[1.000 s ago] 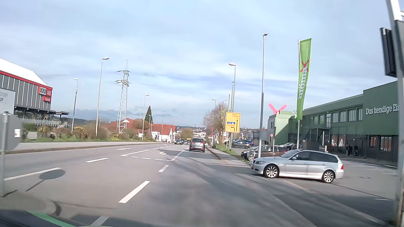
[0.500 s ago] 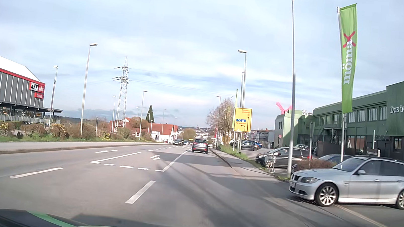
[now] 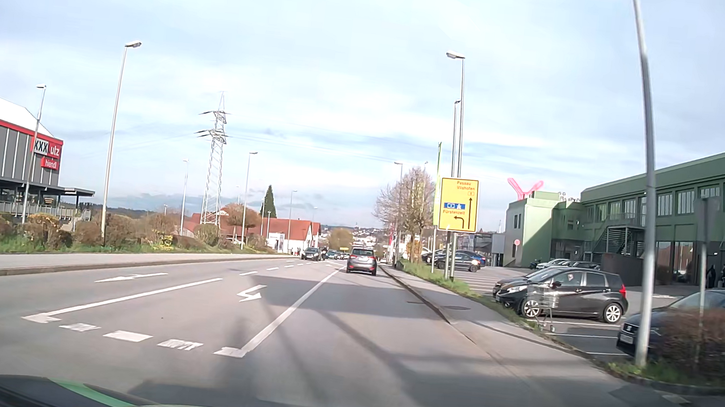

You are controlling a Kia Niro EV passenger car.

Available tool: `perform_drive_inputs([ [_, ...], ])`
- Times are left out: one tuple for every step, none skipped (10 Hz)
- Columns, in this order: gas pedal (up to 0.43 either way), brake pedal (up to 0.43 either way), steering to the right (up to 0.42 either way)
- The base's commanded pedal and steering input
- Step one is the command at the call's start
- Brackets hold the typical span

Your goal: Follow the waypoints while adhering to traffic rules and regulations

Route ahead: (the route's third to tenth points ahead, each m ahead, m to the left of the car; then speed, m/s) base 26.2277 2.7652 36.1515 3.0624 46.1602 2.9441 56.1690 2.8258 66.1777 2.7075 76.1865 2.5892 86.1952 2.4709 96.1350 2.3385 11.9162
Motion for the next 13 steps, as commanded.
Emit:
perform_drive_inputs([
  [0.098,0.000,0.002],
  [0.098,0.000,0.002],
  [0.098,0.000,0.002],
  [0.098,0.000,0.002],
  [0.098,0.000,0.002],
  [0.098,0.000,0.002],
  [0.098,0.000,0.002],
  [0.098,0.000,0.002],
  [0.098,0.000,0.002],
  [0.098,0.000,0.003],
  [0.098,0.000,0.002],
  [0.098,0.000,0.002],
  [0.098,0.000,0.002],
])
